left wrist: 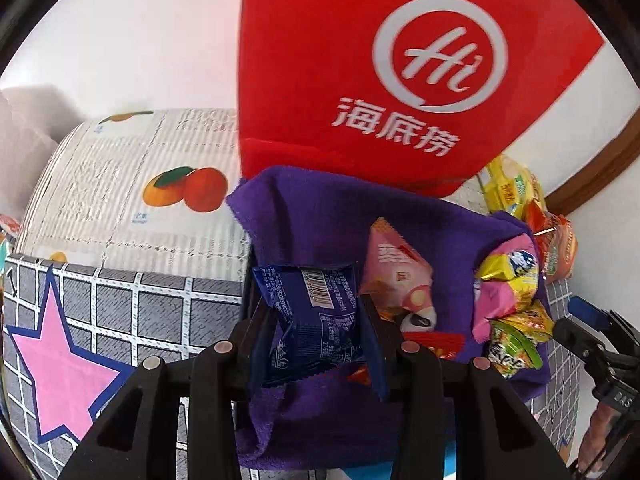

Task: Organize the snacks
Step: 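Lower both packets onto the purple cloth and open both tools, then move both tools to the loose candies and grasp a pink packet with the right tool, then grasp the red strawberry candy packet with the left tool while the right holds, then carry both held packets over the purple cloth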

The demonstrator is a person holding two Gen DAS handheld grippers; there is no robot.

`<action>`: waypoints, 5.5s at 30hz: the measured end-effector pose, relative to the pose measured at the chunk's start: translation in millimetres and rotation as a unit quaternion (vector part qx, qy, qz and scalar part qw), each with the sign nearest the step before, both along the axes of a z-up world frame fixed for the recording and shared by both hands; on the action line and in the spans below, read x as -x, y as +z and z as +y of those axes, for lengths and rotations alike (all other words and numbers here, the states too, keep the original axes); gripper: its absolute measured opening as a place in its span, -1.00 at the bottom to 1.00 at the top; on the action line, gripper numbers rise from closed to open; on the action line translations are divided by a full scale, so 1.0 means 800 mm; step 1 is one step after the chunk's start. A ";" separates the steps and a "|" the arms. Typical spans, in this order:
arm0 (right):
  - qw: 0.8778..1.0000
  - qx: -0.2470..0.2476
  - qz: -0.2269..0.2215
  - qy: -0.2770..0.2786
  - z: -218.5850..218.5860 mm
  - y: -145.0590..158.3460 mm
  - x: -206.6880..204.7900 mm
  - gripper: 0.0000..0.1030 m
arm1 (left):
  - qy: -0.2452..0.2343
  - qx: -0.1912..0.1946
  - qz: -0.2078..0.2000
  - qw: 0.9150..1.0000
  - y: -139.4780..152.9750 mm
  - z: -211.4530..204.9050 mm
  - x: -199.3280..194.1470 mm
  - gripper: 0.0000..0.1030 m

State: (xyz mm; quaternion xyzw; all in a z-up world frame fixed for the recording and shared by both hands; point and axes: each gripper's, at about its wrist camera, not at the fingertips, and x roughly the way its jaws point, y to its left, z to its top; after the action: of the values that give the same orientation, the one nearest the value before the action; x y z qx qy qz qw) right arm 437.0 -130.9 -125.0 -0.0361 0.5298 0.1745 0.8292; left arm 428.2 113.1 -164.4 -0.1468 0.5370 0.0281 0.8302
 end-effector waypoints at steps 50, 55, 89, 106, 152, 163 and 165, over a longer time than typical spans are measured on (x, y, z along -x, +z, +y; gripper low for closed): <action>0.997 0.009 -0.056 -0.046 -0.033 0.027 0.103 0.42 | -0.061 0.125 0.028 0.990 0.051 -0.003 0.028 0.17; 0.997 -0.006 -0.043 -0.066 -0.064 0.000 0.129 0.42 | -0.068 0.114 0.007 0.991 0.069 -0.007 0.035 0.17; 0.997 0.057 -0.034 -0.032 -0.062 -0.103 0.182 -0.29 | -0.118 0.049 -0.050 0.991 0.136 -0.040 0.169 0.17; 0.986 0.061 -0.090 -0.130 -0.126 -0.091 0.265 -0.33 | -0.127 0.031 -0.012 0.991 0.027 -0.082 0.275 0.17; 0.986 0.019 -0.107 -0.123 -0.142 -0.101 0.284 -0.33 | -0.107 -0.086 -0.052 0.989 -0.028 -0.157 0.297 -0.08; 0.979 0.004 -0.177 -0.098 -0.094 0.008 0.302 -0.33 | -0.107 -0.050 -0.093 0.989 0.048 -0.108 0.315 -0.08; 0.978 0.008 -0.185 -0.095 -0.082 0.027 0.302 -0.33 | -0.109 -0.050 -0.102 0.987 0.062 -0.103 0.313 -0.08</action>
State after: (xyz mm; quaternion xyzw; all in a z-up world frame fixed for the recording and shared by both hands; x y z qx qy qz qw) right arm 195.2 -196.4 -103.4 -0.0237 0.3697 0.0809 0.9253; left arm 178.0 30.4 -114.8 -0.0477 0.4600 -0.0509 0.8852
